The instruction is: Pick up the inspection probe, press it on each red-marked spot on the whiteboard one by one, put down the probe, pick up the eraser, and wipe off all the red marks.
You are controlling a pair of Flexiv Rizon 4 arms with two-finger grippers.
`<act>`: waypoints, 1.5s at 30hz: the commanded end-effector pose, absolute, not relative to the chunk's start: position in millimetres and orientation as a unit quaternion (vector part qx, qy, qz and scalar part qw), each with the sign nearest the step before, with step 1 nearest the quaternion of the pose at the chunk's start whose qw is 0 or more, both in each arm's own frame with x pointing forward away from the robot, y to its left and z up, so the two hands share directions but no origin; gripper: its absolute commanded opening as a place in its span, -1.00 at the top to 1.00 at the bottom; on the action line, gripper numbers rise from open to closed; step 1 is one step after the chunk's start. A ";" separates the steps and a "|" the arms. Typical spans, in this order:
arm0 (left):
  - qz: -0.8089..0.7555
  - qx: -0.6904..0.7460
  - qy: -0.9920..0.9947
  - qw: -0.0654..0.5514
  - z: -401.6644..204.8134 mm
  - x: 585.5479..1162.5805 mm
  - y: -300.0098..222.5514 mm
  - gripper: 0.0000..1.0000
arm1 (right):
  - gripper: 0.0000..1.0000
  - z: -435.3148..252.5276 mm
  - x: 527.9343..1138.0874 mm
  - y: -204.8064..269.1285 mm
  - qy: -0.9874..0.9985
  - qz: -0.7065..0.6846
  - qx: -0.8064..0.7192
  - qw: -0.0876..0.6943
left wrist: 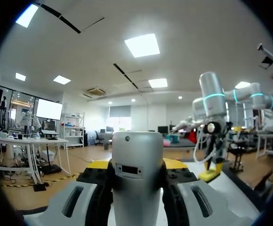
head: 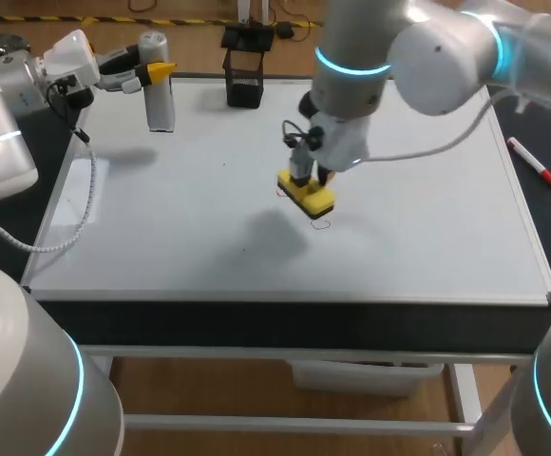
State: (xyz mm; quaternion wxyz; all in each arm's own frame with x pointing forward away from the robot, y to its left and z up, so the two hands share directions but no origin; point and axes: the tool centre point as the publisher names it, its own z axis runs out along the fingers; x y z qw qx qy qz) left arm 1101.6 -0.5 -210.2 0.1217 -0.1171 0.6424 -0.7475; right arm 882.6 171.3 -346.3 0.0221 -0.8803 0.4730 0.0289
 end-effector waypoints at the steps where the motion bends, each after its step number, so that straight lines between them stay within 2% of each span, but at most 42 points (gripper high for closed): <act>1: -0.748 -0.117 0.642 0.124 -209.5 1100.9 -0.8 1.00 | 1.00 -360.9 903.3 197.4 0.501 0.028 -0.865 0.009; 17: -0.748 -0.117 0.642 0.124 -209.5 1100.9 -0.8 1.00 | 1.00 -388.5 948.2 213.1 0.585 0.044 -0.810 0.014; 45: -0.748 -0.117 0.642 0.124 -209.5 1100.9 -0.8 1.00 | 1.00 -417.9 947.5 213.1 0.597 0.004 -0.802 0.009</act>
